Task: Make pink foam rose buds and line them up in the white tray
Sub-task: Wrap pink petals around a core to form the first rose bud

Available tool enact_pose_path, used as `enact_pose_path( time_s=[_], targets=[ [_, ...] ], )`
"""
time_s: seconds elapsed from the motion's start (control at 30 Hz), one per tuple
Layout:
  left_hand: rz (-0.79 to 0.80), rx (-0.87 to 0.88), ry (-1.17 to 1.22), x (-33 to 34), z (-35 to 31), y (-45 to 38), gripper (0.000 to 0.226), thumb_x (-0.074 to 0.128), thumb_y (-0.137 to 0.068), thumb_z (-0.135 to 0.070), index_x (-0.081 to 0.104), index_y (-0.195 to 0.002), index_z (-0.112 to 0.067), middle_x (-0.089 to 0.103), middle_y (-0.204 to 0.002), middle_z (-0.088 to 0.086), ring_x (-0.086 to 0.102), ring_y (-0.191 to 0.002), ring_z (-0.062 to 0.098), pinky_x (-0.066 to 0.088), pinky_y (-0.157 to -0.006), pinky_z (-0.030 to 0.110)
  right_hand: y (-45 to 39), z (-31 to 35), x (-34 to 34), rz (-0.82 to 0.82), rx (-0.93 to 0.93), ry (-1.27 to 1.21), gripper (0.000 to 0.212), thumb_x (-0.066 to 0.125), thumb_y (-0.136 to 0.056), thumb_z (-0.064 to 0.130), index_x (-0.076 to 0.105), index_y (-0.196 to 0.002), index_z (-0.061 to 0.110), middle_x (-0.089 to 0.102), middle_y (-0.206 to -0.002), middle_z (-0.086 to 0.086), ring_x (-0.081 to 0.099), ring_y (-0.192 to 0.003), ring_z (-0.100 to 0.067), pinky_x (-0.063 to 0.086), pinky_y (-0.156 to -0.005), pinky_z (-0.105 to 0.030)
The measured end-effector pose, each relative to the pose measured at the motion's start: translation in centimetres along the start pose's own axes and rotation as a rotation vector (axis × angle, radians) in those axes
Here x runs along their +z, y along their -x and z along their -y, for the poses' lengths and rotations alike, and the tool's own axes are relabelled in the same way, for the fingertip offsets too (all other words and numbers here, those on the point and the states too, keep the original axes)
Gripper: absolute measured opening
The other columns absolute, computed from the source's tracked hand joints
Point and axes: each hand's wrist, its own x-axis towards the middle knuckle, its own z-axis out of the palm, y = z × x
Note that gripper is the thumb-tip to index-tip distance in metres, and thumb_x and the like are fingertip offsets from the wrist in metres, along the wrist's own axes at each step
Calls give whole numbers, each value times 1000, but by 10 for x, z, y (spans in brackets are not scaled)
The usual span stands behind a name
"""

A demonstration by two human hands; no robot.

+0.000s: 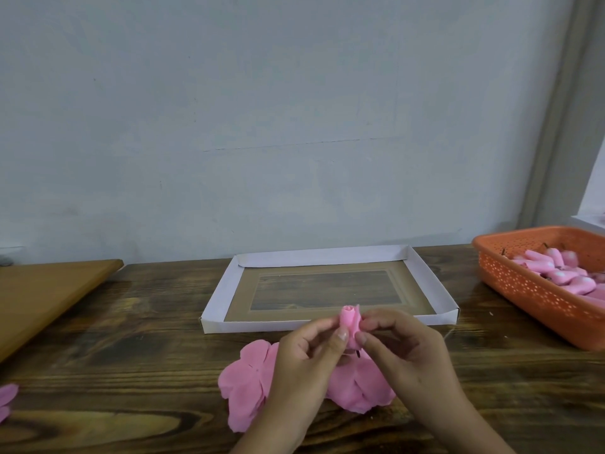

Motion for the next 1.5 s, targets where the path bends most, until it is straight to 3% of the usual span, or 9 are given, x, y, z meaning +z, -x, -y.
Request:
enact_pose_path(
  time_s=[0.17, 0.4, 0.53, 0.77, 0.87, 0.97, 1.1, 1.27, 1.5],
  targets=[
    [-28, -22, 31, -2, 3, -1, 22, 75, -86, -32, 80, -106, -25, 80, -99, 9, 76, -95, 21, 58, -79, 25, 1, 0, 0, 21, 57, -35, 29, 74, -82, -10, 75, -99, 13, 78, -94, -4, 75, -92, -21, 61, -84, -34],
    [-48, -19, 42, -2, 0, -1, 19, 79, -84, -33, 81, -102, -29, 80, -98, 7, 76, -95, 20, 59, -80, 26, 0, 6, 1, 7, 66, -99, 21, 72, -81, -11, 78, -87, 9, 79, -92, -5, 75, -93, -19, 60, -84, -29],
    [-61, -9, 10, -3, 2, 0, 21, 78, -81, -33, 81, -102, -32, 80, -97, 6, 76, -95, 21, 60, -82, 28, 0, 7, 1, 7, 107, -102, 20, 73, -81, -8, 77, -95, 6, 79, -92, -4, 76, -92, -19, 60, -85, -33],
    [-93, 17, -11, -2, 2, 0, 24, 87, -79, -39, 79, -102, -35, 80, -97, 3, 76, -95, 20, 61, -83, 32, -1, 12, 1, -18, 62, 34, 27, 77, -81, -2, 81, -95, 20, 77, -91, -1, 71, -81, -22, 60, -69, -39],
    [-107, 23, -12, -1, 1, 1, 29, 89, -73, -44, 80, -99, -34, 80, -95, 3, 76, -92, 18, 61, -76, 27, -2, 13, 2, 22, 135, -59, 24, 74, -82, -5, 79, -93, 16, 78, -83, -5, 71, -69, -16, 58, -63, -30],
    [-127, 15, -7, -2, 2, 1, 26, 90, -72, -39, 80, -95, -32, 80, -92, 5, 77, -87, 19, 59, -71, 24, -1, 15, 3, 54, 159, -100, 22, 73, -84, -4, 77, -93, 16, 79, -84, -3, 73, -72, -15, 58, -66, -24],
    [-145, -2, -10, -2, 4, -1, 28, 89, -65, -34, 79, -91, -27, 79, -87, 8, 76, -83, 19, 57, -67, 23, 1, 19, 4, 65, 198, -144, 19, 81, -74, 20, 77, -91, 27, 78, -88, -7, 74, -81, -23, 62, -70, -32],
    [-183, -2, -76, 0, 11, -4, 24, 90, -69, -11, 76, -89, -13, 78, -82, 11, 74, -77, 21, 58, -65, 26, 3, 14, 5, 41, 234, -104, 27, 89, -68, 25, 76, -92, 29, 76, -86, -11, 75, -81, -26, 63, -74, -41],
    [-134, 49, -101, 2, 10, -1, 30, 85, -70, -28, 78, -96, -14, 79, -89, 5, 75, -86, 19, 57, -70, 21, 4, 15, 7, -20, 219, -38, 16, 84, -76, 27, 74, -88, 32, 77, -84, -5, 75, -80, -21, 63, -72, -38]
  ],
)
